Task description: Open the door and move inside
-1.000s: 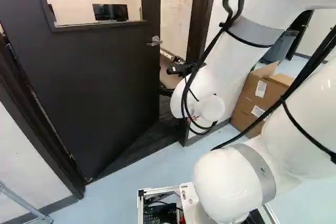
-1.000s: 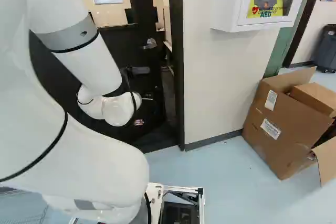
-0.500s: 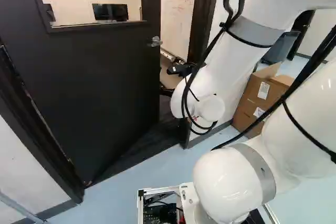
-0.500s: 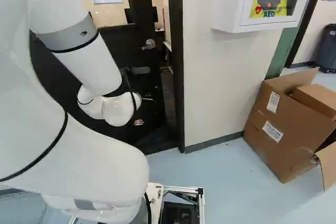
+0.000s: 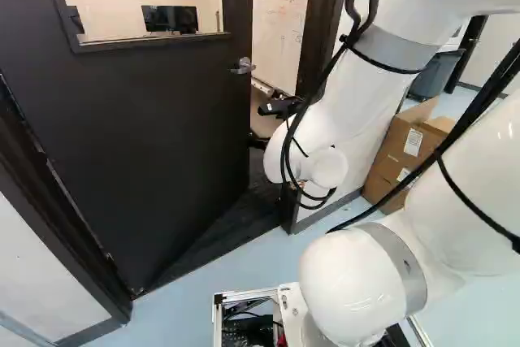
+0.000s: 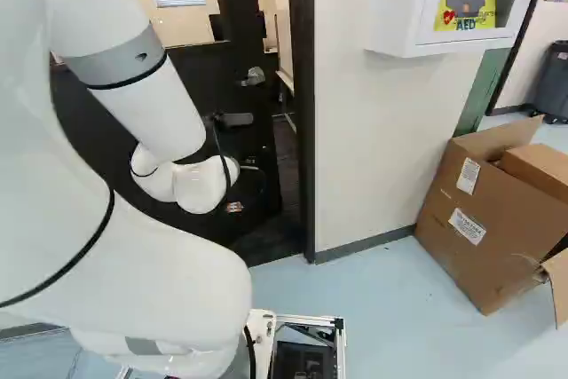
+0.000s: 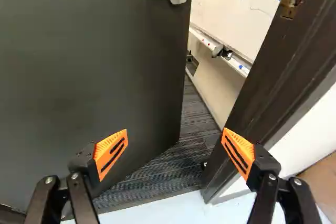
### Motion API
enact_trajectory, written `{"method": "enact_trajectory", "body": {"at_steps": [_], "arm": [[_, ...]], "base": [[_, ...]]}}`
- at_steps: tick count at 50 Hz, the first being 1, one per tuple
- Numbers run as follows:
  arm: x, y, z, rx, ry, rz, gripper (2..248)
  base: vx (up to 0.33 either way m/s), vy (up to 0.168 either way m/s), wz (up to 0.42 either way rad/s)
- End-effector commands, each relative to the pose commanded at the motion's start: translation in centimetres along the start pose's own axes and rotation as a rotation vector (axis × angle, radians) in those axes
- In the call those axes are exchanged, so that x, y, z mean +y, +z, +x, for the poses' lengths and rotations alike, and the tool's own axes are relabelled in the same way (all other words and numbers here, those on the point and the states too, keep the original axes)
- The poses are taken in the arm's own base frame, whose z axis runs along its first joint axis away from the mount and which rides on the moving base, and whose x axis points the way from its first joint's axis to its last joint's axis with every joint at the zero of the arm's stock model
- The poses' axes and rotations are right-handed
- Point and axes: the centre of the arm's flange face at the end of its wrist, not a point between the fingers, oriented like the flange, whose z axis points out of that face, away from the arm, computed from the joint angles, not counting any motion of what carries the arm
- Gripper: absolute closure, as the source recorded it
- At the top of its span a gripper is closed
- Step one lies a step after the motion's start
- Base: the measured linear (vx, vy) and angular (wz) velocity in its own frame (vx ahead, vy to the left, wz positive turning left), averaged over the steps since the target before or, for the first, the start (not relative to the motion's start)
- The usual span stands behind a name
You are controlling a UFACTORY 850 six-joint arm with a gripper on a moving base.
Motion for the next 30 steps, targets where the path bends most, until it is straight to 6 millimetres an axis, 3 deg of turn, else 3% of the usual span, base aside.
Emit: {"method": "enact_trajectory", "body": {"at_steps": [30], "arm": [[0.0, 0.0, 0.0, 0.0, 0.0, 0.0, 3]], "base": [[0.076, 0.103, -0.015]]}}
